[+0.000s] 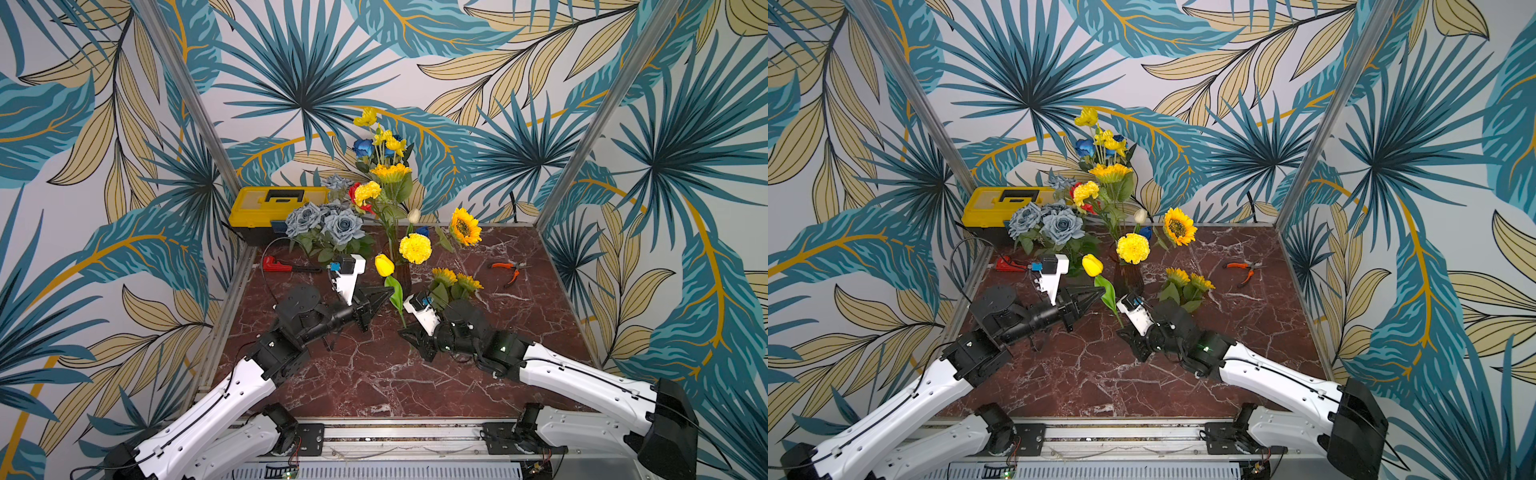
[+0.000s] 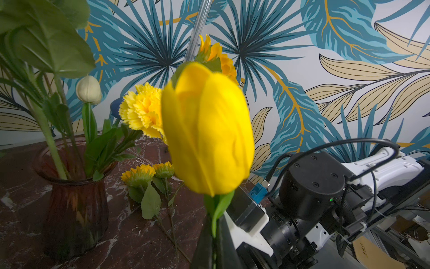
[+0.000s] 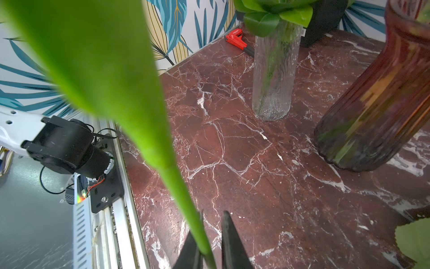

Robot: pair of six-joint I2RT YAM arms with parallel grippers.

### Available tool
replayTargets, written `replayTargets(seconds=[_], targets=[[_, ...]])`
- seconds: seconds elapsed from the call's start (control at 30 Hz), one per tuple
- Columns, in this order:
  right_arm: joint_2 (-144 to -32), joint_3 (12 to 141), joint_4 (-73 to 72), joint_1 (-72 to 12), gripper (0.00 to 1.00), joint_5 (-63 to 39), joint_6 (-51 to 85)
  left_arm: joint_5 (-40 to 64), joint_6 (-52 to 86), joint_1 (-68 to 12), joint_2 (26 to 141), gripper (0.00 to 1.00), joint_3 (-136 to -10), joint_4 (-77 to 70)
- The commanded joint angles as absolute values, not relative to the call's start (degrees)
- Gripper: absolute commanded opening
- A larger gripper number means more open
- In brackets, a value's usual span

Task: Pick out yellow flowers from the vase
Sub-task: Place the flower at the center of the board.

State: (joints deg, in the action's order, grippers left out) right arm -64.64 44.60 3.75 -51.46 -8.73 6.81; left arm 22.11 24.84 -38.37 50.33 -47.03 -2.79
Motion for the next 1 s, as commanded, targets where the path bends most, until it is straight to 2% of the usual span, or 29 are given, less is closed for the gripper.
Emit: replayTargets(seconds=[0.0, 0.17, 0.2, 0.33, 0.43, 0.67, 0.87, 0.97], targets=[[-64.8, 45.7, 2.6, -51.7, 0.12, -8.3, 6.9, 22.8, 23.9, -38.5, 50.4, 0.02, -48.9, -3.9], [-63.7, 45.4, 2.7, -51.7, 0.04, -8.7, 7.2, 22.9, 24.1, -38.5, 51.0, 0.08, -49.4, -3.9], [-63.4, 45.3, 2.7, -51.7, 0.04, -8.6, 7.4, 23.0, 24.0, -38.5, 51.0, 0.14, -49.4, -3.9], [-62.1, 44.7, 1.6, -51.8, 0.01, -8.3, 8.2, 21.5, 24.3, -38.5, 51.6, 0.5, -50.0, -3.9], [-61.9, 47.5, 4.7, -51.8, 0.01, -7.4, 10.1, 19.0, 25.2, -38.5, 52.7, 0.64, -51.8, -3.8], [-59.6, 58.0, 18.5, -51.7, 0.0, -1.3, 12.1, 14.6, 24.3, -38.5, 56.3, 0.71, -59.1, 1.4], [-48.2, 56.6, 24.4, -51.7, 0.0, 11.0, 15.3, 13.4, 22.6, -38.6, 54.5, 0.79, -52.7, 1.3], [-41.4, 55.5, 27.7, -51.7, 0.0, 18.4, 19.1, 9.1, 25.1, -38.9, 51.9, 0.84, -48.6, 1.3]])
